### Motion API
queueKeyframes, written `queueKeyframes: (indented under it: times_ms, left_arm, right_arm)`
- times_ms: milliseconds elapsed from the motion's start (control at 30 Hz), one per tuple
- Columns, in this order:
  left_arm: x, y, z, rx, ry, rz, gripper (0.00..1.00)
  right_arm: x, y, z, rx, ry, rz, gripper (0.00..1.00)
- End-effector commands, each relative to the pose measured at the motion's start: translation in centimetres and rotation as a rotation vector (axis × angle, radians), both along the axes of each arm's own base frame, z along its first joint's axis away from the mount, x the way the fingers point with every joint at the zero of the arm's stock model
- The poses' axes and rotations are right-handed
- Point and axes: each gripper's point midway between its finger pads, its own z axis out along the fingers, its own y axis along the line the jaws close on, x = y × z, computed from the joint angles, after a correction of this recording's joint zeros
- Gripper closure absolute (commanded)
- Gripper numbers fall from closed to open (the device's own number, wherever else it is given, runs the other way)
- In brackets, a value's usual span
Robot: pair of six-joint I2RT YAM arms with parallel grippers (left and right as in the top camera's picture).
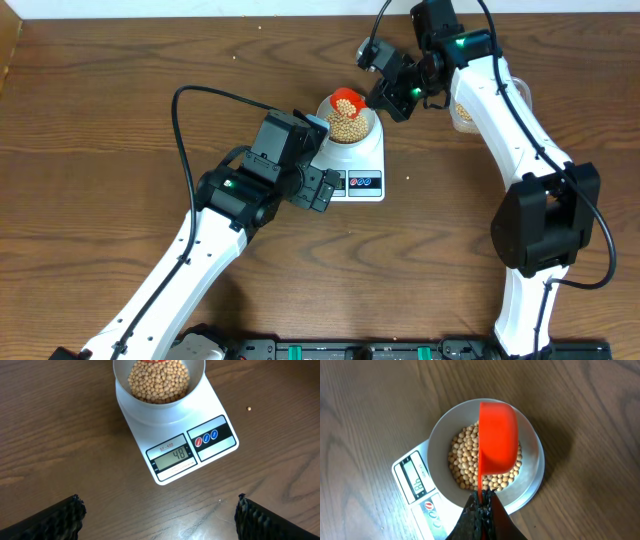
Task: Scoop item into bowl and weigh 50g on scale
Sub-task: 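Tilt the scoop with the right gripper to pour soybeans into the bowl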
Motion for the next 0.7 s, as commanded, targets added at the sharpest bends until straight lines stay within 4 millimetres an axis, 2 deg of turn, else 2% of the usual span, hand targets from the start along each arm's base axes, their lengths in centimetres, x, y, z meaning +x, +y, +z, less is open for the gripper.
queueKeyframes:
  times_ms: [0,400,667]
  left_arm:
    - [0.18,0.29,-0.28,0.013,0.004,0.012,0.02]
    - [0.18,0.29,-0.28,0.013,0.003,0.012,0.02]
    - [0.18,0.29,-0.28,0.013,0.003,0.012,0.02]
  right_arm:
    - [-0.46,0.60,2.32,0.016,-0.079,0.072,0.99]
    - [-1.17,1.06,2.57,0.041,-0.092,0.140,0.99]
    - [-1.21,0.94,2.59,0.056,-0.050,0.094,0.99]
